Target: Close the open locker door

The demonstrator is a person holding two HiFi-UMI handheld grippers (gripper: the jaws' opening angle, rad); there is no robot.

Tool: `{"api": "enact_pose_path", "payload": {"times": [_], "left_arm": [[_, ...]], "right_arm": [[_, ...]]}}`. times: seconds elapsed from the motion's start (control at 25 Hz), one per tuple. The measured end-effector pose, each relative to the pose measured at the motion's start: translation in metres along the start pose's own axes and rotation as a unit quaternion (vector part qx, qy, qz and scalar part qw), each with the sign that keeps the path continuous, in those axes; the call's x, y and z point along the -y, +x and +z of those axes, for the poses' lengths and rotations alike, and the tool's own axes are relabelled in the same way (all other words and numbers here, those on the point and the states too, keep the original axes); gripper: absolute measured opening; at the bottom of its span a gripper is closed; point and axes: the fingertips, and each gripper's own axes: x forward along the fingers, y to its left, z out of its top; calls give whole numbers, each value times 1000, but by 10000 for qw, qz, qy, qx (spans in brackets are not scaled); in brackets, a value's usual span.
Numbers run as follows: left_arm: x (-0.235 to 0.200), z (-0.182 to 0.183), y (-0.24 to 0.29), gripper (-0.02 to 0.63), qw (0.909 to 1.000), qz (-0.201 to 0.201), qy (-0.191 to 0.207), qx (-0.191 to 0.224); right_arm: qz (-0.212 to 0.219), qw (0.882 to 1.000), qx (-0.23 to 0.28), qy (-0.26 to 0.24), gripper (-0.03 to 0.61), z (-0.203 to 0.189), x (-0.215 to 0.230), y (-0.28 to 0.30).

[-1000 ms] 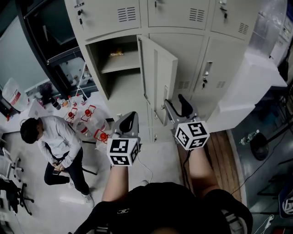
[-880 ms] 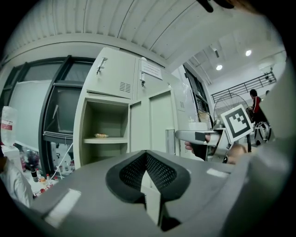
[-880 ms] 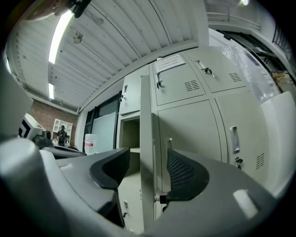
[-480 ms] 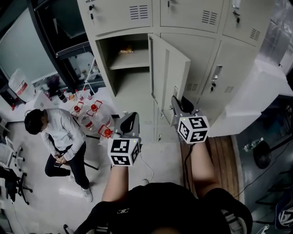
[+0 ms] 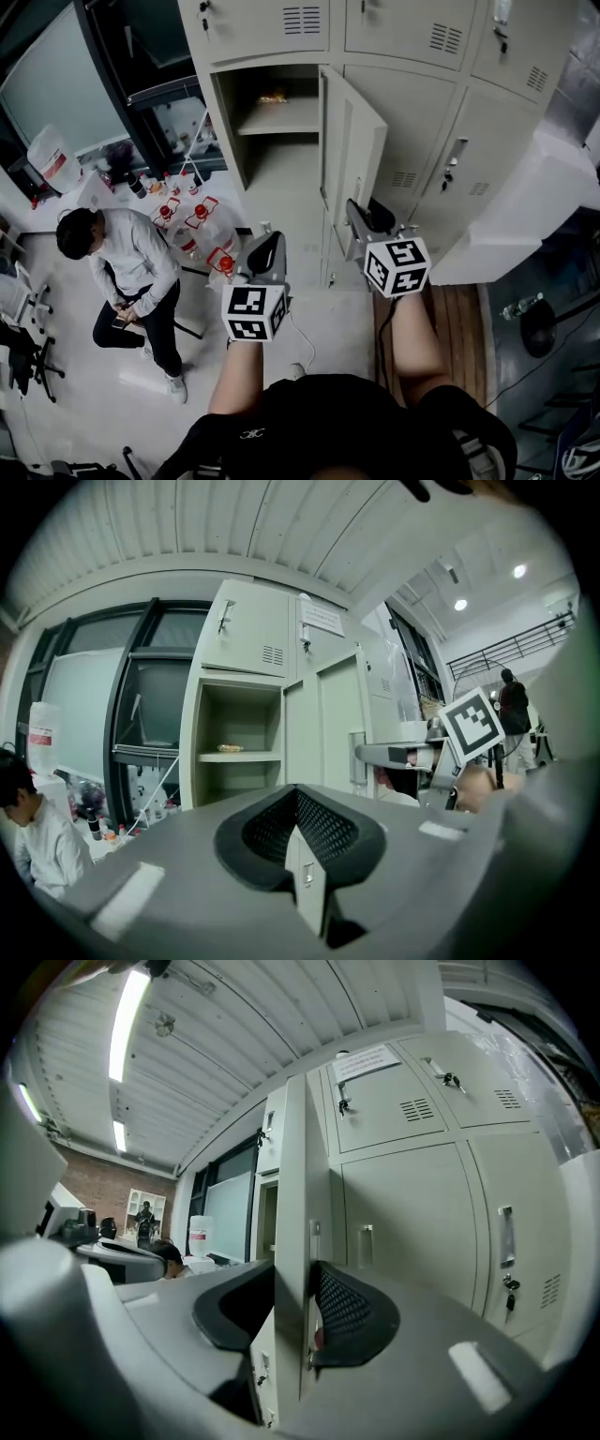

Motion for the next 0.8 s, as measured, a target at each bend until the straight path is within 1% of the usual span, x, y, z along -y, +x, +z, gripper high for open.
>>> {"api": "enact_pose_path", "payload": {"times": [0.52,0.6,0.8], "left_arm": [[-41,-7,-33,0,9984,563,-44,-22],[-48,-8,-39,0,9979,643,-59,-11],[-71,-9,-56,0,9960,886,-108,2]], "right_arm": [[839,9964,16,-81,153,0,-69,31],[850,9964,-5,-70,150,0,-79,37],[686,9976,-52,-73,147,2,-100,57]]}}
